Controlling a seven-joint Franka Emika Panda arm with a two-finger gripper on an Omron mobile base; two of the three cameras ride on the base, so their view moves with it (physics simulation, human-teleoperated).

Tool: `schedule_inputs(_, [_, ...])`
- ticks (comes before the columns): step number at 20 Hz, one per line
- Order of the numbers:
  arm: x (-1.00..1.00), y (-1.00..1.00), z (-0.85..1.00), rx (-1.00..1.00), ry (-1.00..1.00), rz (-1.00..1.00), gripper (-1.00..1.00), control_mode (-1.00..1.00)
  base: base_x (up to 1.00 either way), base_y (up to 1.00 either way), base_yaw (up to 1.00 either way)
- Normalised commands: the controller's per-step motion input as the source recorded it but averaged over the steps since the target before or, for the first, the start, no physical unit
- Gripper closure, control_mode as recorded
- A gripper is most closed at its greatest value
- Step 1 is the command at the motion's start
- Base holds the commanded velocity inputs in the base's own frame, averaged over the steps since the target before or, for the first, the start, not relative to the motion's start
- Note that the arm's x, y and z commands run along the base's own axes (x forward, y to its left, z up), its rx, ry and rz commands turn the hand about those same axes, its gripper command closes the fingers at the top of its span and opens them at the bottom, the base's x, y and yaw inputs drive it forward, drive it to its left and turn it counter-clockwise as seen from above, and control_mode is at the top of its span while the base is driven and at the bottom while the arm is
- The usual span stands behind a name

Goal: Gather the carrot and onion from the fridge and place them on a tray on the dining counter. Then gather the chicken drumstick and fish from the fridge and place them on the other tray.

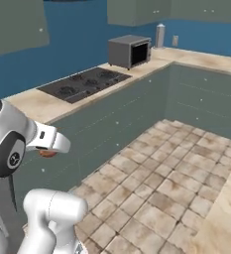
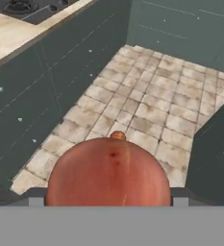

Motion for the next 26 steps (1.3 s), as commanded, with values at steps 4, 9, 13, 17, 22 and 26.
schedule_inputs(4, [0.00, 0.00, 0.00, 0.00, 0.00, 0.00, 1.00, 1.00, 0.80, 0.00, -0.36])
schedule_inputs(9, [0.00, 0.00, 0.00, 0.00, 0.00, 0.00, 1.00, 1.00, 0.85, -0.21, -0.13])
schedule_inputs(13, [0.00, 0.00, 0.00, 0.00, 0.00, 0.00, 1.00, 1.00, 0.64, -0.31, -0.15])
schedule_inputs(17, [0.00, 0.00, 0.00, 0.00, 0.00, 0.00, 1.00, 1.00, 0.70, -0.02, -0.31])
schedule_inputs(22, [0.00, 0.00, 0.00, 0.00, 0.00, 0.00, 1.00, 1.00, 0.59, 0.16, -0.41])
schedule_inputs(26, [0.00, 0.00, 0.00, 0.00, 0.00, 0.00, 1.00, 1.00, 0.48, 0.34, -0.45])
